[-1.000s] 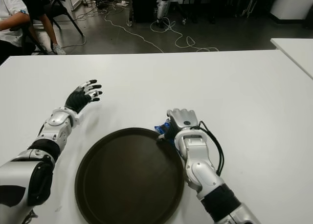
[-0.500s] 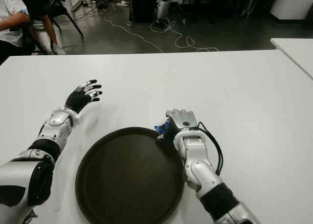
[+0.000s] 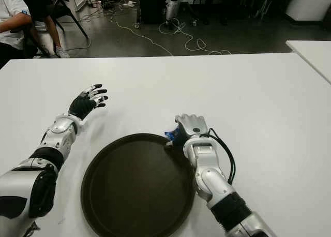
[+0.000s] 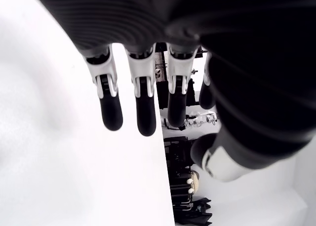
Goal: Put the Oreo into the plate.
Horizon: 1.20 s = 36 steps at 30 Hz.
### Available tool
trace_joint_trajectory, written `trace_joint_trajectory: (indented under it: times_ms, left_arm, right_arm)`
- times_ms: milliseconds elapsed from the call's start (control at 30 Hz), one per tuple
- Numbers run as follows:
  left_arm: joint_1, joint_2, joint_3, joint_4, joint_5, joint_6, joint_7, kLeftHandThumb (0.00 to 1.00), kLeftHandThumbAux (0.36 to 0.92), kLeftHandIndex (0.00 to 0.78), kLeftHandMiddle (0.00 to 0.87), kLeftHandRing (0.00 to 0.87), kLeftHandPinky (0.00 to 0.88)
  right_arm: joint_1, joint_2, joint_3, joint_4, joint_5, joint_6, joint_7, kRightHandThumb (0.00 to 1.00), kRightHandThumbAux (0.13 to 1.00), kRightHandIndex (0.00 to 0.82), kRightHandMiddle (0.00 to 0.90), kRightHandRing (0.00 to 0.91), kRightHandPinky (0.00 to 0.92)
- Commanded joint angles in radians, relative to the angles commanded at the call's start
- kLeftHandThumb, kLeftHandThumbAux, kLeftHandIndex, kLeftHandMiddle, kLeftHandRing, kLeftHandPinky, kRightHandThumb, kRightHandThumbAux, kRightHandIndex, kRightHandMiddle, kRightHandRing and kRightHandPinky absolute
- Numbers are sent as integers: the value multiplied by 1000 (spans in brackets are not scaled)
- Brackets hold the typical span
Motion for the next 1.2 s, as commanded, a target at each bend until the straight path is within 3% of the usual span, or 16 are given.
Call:
trace_joint_trajectory:
  times_ms: [1200]
  left_arm:
    - [-1, 11, -7, 0, 8, 0, 3, 53, 732, 141, 194, 200, 221]
  right_arm:
    - [-30, -12, -25, 31, 72, 10, -35, 0, 563, 264, 295, 344, 393]
